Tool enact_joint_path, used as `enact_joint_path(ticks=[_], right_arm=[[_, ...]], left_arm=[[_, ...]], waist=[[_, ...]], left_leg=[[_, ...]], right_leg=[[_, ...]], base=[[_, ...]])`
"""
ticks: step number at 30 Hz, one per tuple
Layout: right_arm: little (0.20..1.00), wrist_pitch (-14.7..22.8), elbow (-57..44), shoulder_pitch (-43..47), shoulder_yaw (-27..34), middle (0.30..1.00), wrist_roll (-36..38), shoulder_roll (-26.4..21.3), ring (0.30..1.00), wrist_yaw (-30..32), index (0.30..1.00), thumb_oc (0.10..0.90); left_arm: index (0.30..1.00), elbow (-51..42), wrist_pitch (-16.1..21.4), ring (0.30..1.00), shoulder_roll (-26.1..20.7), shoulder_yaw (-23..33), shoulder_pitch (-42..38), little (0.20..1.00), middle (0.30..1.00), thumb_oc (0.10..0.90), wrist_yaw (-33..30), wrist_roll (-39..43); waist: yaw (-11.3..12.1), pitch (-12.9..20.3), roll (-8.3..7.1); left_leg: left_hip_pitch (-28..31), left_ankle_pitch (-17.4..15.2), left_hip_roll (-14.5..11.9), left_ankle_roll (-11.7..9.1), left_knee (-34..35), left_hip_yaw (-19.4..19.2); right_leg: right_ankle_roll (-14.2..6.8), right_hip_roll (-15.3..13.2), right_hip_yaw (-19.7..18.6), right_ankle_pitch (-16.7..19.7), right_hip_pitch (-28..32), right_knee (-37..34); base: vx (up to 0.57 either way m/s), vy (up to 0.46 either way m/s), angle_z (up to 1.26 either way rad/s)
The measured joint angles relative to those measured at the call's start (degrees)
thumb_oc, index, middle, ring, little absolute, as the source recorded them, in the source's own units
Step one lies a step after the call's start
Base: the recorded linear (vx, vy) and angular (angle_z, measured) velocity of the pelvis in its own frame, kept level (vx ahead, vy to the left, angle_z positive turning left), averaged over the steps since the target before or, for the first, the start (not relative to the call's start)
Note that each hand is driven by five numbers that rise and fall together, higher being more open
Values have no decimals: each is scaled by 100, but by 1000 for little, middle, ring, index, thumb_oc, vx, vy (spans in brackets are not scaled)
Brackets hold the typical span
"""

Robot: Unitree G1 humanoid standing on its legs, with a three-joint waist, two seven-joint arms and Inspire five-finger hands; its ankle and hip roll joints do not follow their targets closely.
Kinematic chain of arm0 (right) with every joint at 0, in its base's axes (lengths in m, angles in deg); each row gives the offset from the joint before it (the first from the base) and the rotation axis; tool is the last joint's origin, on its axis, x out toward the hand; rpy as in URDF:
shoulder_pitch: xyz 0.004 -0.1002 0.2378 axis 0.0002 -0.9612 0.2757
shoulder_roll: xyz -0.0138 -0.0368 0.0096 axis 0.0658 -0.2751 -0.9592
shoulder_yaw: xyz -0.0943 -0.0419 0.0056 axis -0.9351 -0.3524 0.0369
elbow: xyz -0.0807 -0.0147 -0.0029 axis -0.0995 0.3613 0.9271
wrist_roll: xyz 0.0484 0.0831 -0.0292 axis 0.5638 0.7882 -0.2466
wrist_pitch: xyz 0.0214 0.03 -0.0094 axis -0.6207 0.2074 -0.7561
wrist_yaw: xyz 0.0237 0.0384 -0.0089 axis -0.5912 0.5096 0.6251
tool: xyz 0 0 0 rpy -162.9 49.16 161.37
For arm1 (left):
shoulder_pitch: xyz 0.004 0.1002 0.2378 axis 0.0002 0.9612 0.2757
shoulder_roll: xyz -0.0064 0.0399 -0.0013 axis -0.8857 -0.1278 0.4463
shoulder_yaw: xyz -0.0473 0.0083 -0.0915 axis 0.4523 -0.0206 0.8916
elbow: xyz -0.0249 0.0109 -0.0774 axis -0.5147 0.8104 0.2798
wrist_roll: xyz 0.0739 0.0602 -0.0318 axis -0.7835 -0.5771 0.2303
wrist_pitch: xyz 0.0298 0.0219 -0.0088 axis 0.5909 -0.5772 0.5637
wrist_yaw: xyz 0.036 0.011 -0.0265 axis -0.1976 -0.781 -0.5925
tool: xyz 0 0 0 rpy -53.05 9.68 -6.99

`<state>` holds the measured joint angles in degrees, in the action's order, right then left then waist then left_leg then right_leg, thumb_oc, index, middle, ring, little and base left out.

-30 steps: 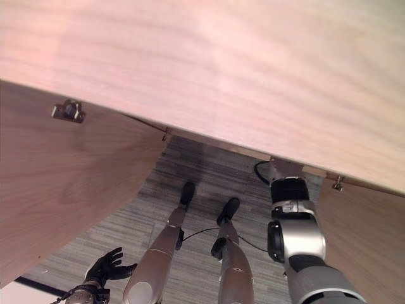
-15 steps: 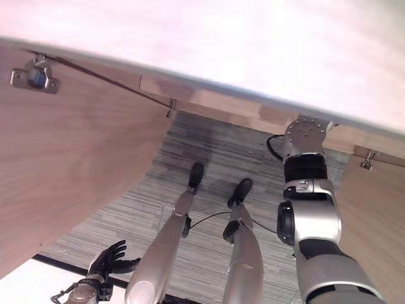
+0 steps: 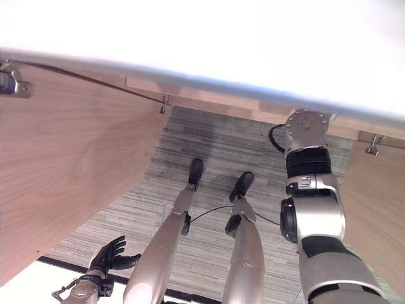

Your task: Put the empty folder in the office cabinet

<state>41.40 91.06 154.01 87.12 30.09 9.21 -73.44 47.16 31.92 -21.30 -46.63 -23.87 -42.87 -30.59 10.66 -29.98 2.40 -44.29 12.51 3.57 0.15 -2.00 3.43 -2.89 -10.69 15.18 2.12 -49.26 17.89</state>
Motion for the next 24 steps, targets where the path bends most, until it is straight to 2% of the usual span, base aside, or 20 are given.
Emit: enact_joint_path(ticks=[4,8,11,12,16,18,20,21,24], right_arm=[[300,21,-19,140,-145,300,-17,-176,300,39,300,400],[300,8,-20,241,-189,300,-20,-294,300,67,300,400],[300,8,-126,249,-191,300,-24,-377,300,120,300,400],[300,6,-287,241,-192,300,-30,-413,300,146,300,400],[300,-57,-318,229,-165,300,-131,-616,300,285,300,400],[300,-93,-319,250,-212,300,-145,-535,300,304,300,400],[300,-150,-235,311,-194,300,-179,-544,300,306,300,400],[300,-242,-61,439,-190,300,-176,-794,300,358,300,400],[300,-214,9,468,-209,300,-176,-1150,300,342,300,400]], left_arm=[[900,-431,11,900,-9,-19,5,900,900,800,-5,83],[900,-883,-6,900,-19,-69,11,900,900,800,2,203],[900,-1239,-144,900,-71,-219,71,900,900,800,-10,291],[900,-1476,-156,900,-99,-249,143,900,900,800,-8,293],[900,-1884,-245,900,-162,-263,198,900,900,800,-6,298],[900,-1558,-220,900,-63,-319,127,900,900,800,3,285],[900,-758,-140,900,195,-304,-44,900,900,800,-5,251],[900,-80,-178,900,306,-286,-78,900,900,800,-9,250],[900,318,-335,900,287,-261,52,900,900,800,-26,245]], waist=[[-6,-10,-4],[-35,-37,6],[-87,-42,22],[-107,-44,36],[-105,-68,92],[-99,-65,93],[-96,-52,115],[-72,-50,115],[40,-48,116]], left_leg=[[-206,-22,60,-11,-122,-48],[-466,-212,158,40,-547,-113],[-815,-487,370,198,-1263,-250],[-1069,-671,423,240,-1683,-323],[-1377,-952,569,270,-2303,-378],[-1476,-1086,560,322,-2568,-472],[-1539,-1171,561,341,-2741,-535],[-1673,-1230,574,373,-2900,-586],[-1817,-1213,595,354,-2930,-601]], right_leg=[[14,-57,-67,1,-242,127],[32,-185,-172,-92,-475,456],[54,-419,-382,-316,-824,1110],[39,-505,-468,-409,-1018,1384],[17,-685,-585,-595,-1247,1868],[11,-717,-673,-632,-1326,2014],[7,-741,-731,-632,-1367,2085],[-25,-778,-780,-652,-1483,2184],[-46,-810,-779,-631,-1629,2173]], base=[[-7,75,-1],[-7,117,4],[8,140,9],[25,118,5],[41,120,10],[47,62,-4],[41,24,-12],[29,13,-4],[0,0,0]])
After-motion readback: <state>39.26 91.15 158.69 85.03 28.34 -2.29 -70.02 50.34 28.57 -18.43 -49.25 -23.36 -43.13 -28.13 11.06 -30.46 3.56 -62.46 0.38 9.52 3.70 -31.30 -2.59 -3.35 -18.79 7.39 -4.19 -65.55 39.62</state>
